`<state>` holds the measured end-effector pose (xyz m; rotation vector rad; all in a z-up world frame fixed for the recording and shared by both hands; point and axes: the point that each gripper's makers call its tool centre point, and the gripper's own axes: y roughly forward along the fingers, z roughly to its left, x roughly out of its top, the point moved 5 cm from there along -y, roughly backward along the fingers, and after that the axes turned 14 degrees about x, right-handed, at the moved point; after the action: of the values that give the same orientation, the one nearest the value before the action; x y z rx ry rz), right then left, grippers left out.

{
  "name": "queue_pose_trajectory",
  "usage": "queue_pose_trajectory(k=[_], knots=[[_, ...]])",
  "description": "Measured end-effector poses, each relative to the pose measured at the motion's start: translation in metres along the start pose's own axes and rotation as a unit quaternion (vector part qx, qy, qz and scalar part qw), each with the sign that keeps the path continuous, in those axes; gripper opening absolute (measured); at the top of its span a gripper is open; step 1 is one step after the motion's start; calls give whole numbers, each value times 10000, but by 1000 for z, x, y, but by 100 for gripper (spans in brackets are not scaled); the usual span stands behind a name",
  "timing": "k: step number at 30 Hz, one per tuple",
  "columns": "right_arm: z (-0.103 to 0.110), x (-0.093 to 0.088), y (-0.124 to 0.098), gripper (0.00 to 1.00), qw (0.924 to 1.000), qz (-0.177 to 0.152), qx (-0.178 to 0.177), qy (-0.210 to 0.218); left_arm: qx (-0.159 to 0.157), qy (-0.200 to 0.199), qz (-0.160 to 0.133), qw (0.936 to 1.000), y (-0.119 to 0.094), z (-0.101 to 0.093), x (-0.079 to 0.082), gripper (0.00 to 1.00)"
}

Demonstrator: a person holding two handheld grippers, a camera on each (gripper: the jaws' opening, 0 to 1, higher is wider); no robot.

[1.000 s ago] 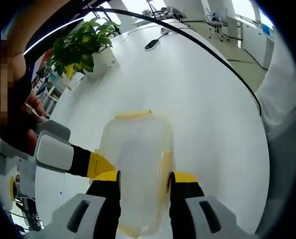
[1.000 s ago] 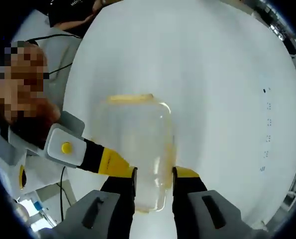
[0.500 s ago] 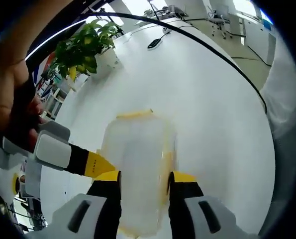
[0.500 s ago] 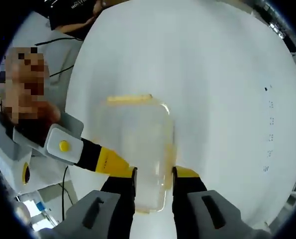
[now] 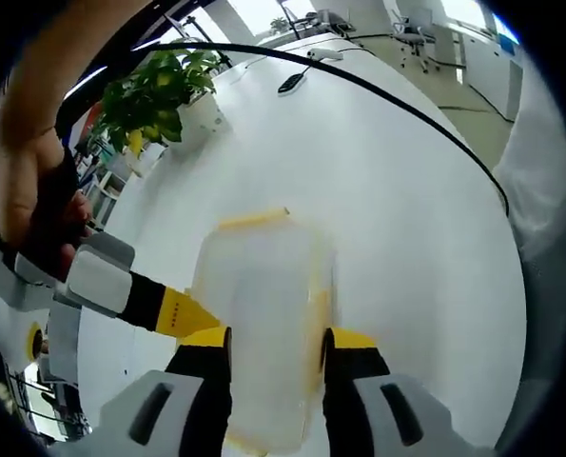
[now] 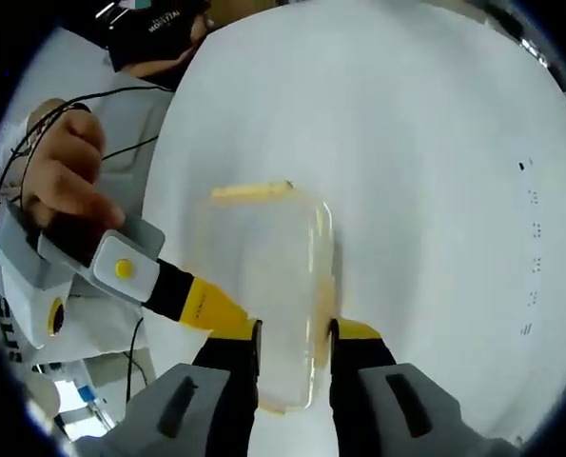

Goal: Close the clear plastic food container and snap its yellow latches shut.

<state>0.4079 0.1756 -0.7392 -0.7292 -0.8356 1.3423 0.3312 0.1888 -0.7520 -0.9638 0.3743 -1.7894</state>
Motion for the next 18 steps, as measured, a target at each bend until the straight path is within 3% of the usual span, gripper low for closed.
queue_pose_trajectory(k=[2,4,6,18], knots=[[0,1,0,25,10000,34,-15,-7,190,593,-80,9980,1,-2,0,32],[1,3,0,25,9999,96,-86,-33,173,285,-1,9994,-1,-1,1,32],[2,5,0,25,9997,154,-191,-93,160,254,1,9995,-1,0,1,32],[-9,15,-8,25,9980,172,-596,-137,152,393,24,9991,-4,-1,2,33]])
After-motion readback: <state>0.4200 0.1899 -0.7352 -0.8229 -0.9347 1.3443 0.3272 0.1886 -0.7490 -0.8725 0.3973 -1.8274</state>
